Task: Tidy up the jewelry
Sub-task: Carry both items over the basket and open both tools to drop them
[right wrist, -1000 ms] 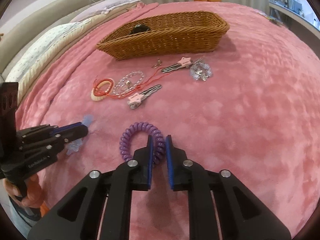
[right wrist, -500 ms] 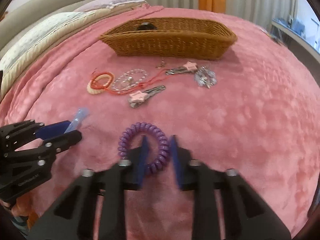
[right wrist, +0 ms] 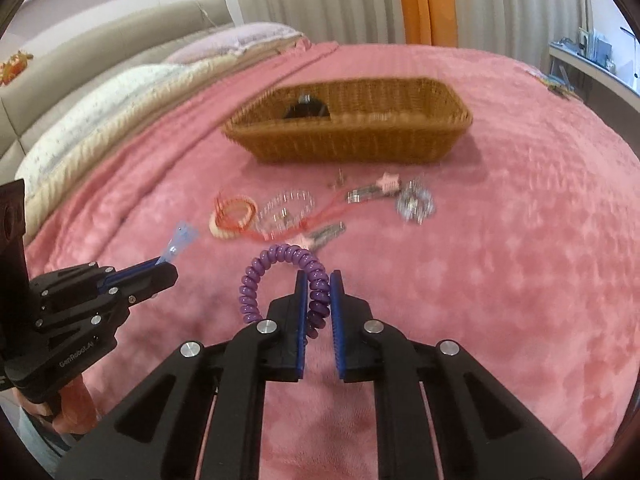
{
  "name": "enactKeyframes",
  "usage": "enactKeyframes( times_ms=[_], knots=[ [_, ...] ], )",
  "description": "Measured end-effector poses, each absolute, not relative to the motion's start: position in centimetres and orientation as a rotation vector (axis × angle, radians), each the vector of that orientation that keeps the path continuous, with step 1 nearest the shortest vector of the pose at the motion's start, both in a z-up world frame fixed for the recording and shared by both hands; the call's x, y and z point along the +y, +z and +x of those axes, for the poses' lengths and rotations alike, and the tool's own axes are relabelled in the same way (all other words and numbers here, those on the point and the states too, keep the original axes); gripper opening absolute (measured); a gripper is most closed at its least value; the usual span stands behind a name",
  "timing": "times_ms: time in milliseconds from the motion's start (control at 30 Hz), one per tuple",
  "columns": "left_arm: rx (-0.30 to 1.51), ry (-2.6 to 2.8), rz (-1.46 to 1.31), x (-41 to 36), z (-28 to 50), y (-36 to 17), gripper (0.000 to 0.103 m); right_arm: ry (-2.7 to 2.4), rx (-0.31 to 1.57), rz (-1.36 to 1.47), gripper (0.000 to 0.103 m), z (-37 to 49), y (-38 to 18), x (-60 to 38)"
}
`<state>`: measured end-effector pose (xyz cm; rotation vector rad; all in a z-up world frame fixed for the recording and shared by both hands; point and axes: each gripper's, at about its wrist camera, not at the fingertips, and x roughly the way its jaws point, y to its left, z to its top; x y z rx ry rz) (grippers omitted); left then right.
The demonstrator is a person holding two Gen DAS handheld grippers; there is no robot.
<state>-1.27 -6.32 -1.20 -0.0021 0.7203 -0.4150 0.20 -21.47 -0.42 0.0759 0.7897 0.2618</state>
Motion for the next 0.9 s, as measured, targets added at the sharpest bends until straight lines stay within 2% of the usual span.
enactKeyframes(
  times_ms=[267, 500, 667, 900],
  knots=[
    [0.6, -0.439, -0.01, -6.5, 1.1, 3.2, 0.006, 0.242, 0.666, 0.089, 0.009, 2.2, 5.1, -22.9],
    [0.524, -0.451, -0.03, -7.7, 7.7, 6.9, 0.006, 0.169, 0.584, 0.1, 0.009, 9.1, 8.8, -25.2],
    [0.568, -0.45, -0.08, -9.1, 14.4, 6.4, 0.006, 0.117, 0.625, 0.107, 0.009, 16.3, 7.5, -26.0],
    [0.713, -0.532, -0.151, -11.0, 20.5, 2.2, 0.006, 0.105, 0.755, 0.116, 0.009, 22.7, 2.8, -26.5]
  ],
)
